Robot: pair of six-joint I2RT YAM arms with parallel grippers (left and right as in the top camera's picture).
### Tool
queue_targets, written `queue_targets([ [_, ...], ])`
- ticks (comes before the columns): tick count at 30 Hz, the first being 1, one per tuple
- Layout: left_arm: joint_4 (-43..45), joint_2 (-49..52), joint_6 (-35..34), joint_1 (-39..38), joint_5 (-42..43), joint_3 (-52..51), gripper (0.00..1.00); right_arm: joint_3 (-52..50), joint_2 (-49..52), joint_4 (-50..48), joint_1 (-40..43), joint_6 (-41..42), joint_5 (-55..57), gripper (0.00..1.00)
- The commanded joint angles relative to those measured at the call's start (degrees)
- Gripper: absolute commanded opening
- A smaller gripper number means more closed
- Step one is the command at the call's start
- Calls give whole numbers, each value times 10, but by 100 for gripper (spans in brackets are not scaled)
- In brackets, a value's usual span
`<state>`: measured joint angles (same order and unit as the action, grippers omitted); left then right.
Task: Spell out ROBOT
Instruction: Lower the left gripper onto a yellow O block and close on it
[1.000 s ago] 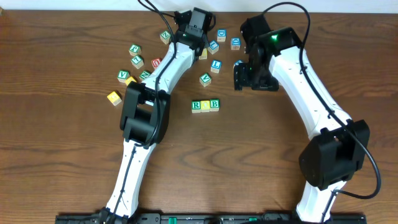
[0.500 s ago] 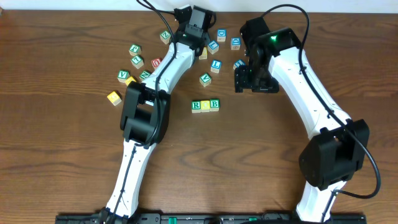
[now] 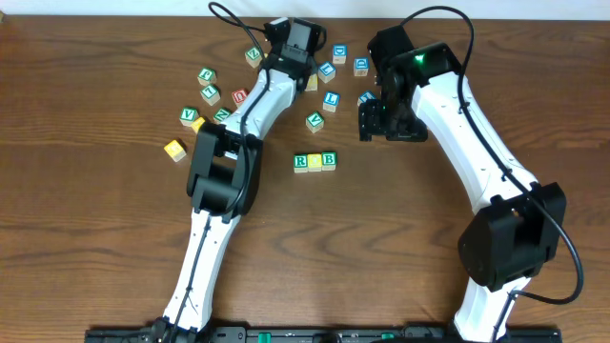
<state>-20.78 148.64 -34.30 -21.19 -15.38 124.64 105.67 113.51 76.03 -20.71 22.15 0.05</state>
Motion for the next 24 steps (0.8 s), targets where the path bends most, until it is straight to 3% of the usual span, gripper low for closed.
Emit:
queue_targets([
  [1, 4, 14, 1, 4, -10, 1, 48, -4, 1, 0, -4, 5, 10, 75],
  [10, -1, 14, 13, 4, -10, 1, 48, -4, 1, -5, -4, 5, 13, 77],
  [14, -11, 13, 24, 4, -6, 1, 41, -4, 1, -6, -4, 5, 13, 77],
  [24, -14, 12, 28, 4, -6, 1, 37, -4, 1, -8, -4, 5, 13, 78],
])
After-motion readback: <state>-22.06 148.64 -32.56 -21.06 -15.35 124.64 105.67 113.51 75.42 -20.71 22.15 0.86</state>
